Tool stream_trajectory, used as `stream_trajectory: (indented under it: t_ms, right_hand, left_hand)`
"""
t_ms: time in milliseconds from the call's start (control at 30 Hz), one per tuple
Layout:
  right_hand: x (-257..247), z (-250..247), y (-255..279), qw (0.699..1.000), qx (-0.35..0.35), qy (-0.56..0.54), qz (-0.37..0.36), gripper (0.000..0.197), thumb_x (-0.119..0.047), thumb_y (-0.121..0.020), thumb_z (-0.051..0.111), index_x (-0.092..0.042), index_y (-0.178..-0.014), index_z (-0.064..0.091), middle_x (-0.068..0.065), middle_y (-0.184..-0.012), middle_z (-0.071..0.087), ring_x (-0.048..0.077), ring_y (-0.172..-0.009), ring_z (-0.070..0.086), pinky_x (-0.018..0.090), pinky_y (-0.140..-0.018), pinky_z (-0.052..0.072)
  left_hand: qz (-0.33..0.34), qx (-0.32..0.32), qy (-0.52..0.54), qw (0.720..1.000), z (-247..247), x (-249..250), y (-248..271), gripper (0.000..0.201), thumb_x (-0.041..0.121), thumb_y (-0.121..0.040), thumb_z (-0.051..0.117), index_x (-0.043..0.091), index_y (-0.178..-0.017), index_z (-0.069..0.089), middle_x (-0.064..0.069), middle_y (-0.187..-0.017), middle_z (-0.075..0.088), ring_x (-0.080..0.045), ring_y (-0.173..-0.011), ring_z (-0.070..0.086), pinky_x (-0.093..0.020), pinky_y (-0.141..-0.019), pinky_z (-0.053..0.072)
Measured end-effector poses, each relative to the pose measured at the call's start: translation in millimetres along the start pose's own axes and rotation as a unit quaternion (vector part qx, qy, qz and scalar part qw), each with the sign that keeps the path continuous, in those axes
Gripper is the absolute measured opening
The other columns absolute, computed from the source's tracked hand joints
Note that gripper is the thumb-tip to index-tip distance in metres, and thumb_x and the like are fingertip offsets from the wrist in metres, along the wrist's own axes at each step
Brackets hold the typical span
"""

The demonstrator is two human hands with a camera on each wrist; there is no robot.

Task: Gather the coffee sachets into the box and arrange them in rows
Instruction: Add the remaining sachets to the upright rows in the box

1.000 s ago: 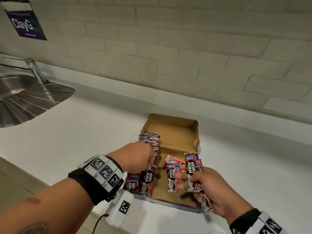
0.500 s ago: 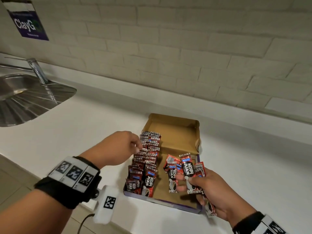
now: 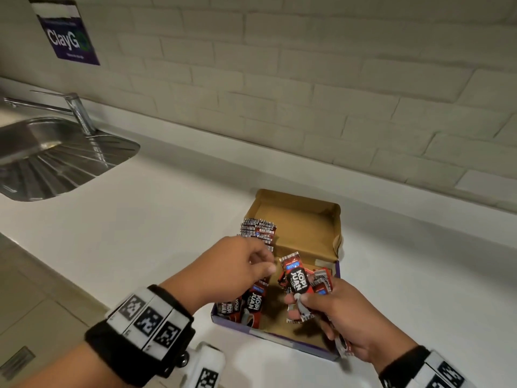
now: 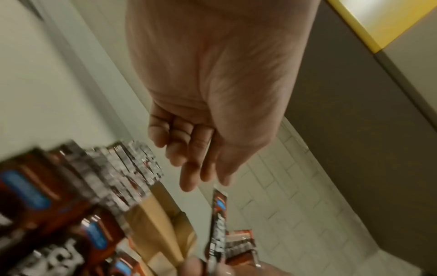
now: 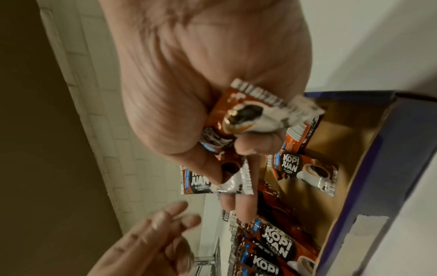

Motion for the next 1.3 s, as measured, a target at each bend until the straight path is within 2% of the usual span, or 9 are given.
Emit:
stream_trajectory:
  t_ms: [133, 267, 433, 600, 700, 867, 1000, 1100, 1300]
  right_hand:
    - [-9, 8, 4, 0.999, -0.026, 0.009, -0.017, 0.026, -0.004, -0.101, 0.057, -0.012, -0.126, 0.059, 0.01, -0.104, 0.079, 0.029, -0.096, 0.077, 0.019, -0.038, 0.034]
    - [-14, 0, 6, 0.998, -0.025, 0.038, -0.034, 0.018, -0.012, -0.102, 0.059, -0.01, -0.12, 0.061, 0.011, -0.103, 0.079, 0.026, -0.082, 0.076, 0.024, -0.041, 0.029]
    - [-5, -25, -5, 0.996, 0.031, 0.072, -0.036, 0.007, -0.007, -0.101, 0.057, -0.007, -0.108, 0.059, 0.01, -0.094, 0.079, 0.025, -0.061, 0.066, 0.029, -0.05, 0.034]
    - [-2, -17, -11, 0.975, 0.036, 0.213, -0.047, 0.005, -0.015, -0.096, 0.059, -0.014, -0.096, 0.064, 0.002, -0.082, 0.079, 0.011, -0.047, 0.054, 0.022, -0.048, 0.04]
    - [1, -3, -21, 0.952, 0.024, 0.299, -0.062, 0.005, -0.026, -0.093, 0.063, -0.022, -0.092, 0.065, -0.002, -0.083, 0.077, 0.011, -0.06, 0.067, 0.026, -0.058, 0.048]
    - [9, 20, -43, 0.917, 0.003, 0.394, -0.064, 0.022, -0.046, -0.087, 0.073, -0.025, -0.09, 0.067, -0.007, -0.083, 0.073, 0.006, -0.072, 0.064, 0.029, -0.072, 0.053]
    - [18, 37, -54, 0.919, -0.046, 0.391, -0.028, 0.031, -0.05, -0.085, 0.076, -0.02, -0.085, 0.066, -0.009, -0.063, 0.063, -0.001, -0.05, 0.053, 0.025, -0.06, 0.044]
    - [21, 44, -60, 0.908, -0.06, 0.412, -0.037, 0.024, -0.04, -0.09, 0.072, -0.017, -0.088, 0.067, -0.005, -0.075, 0.068, 0.006, -0.063, 0.057, 0.027, -0.065, 0.045]
    - [27, 46, -62, 0.945, -0.066, 0.319, -0.019, 0.011, -0.026, -0.098, 0.063, -0.018, -0.092, 0.067, -0.001, -0.086, 0.08, 0.001, -0.044, 0.051, 0.02, -0.05, 0.041]
  left_hand:
    - [0.013, -0.001, 0.028, 1.0, 10, 21, -11, 0.021, 0.05, -0.092, 0.065, 0.03, -0.093, 0.069, 0.009, -0.085, 0.071, -0.004, -0.078, 0.066, -0.027, -0.073, 0.054]
    - [0.007, 0.014, 0.022, 1.0, 5, 21, -14, 0.019, 0.036, -0.094, 0.068, 0.026, -0.079, 0.061, 0.005, -0.072, 0.069, -0.005, -0.061, 0.061, -0.025, -0.06, 0.048]
    - [-0.016, 0.094, 0.047, 0.994, -33, 2, -13, 0.015, 0.037, -0.091, 0.071, 0.026, -0.082, 0.067, 0.007, -0.079, 0.072, -0.01, -0.075, 0.066, -0.021, -0.064, 0.044]
    - [0.01, -0.032, -0.145, 0.989, -9, -6, -12, 0.012, 0.038, -0.097, 0.062, 0.029, -0.089, 0.065, 0.008, -0.091, 0.067, -0.01, -0.08, 0.06, -0.031, -0.073, 0.05]
    - [0.017, -0.091, -0.209, 0.973, 16, -16, -14, 0.015, 0.038, -0.095, 0.062, 0.025, -0.098, 0.071, 0.004, -0.099, 0.068, -0.018, -0.09, 0.062, -0.039, -0.081, 0.054]
    - [0.044, -0.1, -0.276, 0.955, 39, -22, -17, 0.021, 0.042, -0.084, 0.068, 0.026, -0.095, 0.075, 0.005, -0.094, 0.065, -0.019, -0.088, 0.062, -0.035, -0.076, 0.053]
    - [0.063, -0.077, -0.333, 0.938, 41, -19, -21, 0.025, 0.044, -0.084, 0.068, 0.024, -0.097, 0.074, 0.002, -0.099, 0.065, -0.022, -0.091, 0.062, -0.031, -0.074, 0.046]
    - [0.067, -0.062, -0.321, 0.943, 37, -19, -22, 0.024, 0.044, -0.083, 0.07, 0.026, -0.099, 0.073, 0.005, -0.102, 0.066, -0.019, -0.095, 0.062, -0.031, -0.076, 0.04]
    - [0.055, -0.03, -0.258, 0.964, 23, -21, -20, 0.013, 0.033, -0.088, 0.066, 0.027, -0.096, 0.075, 0.007, -0.103, 0.064, -0.016, -0.096, 0.06, -0.032, -0.082, 0.049]
Point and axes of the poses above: each hand's wrist, its own y-axis away from the middle knuckle, its own z-axis out of the palm, x = y × z, the point moved 8 cm from there along -y, towards the middle knuckle
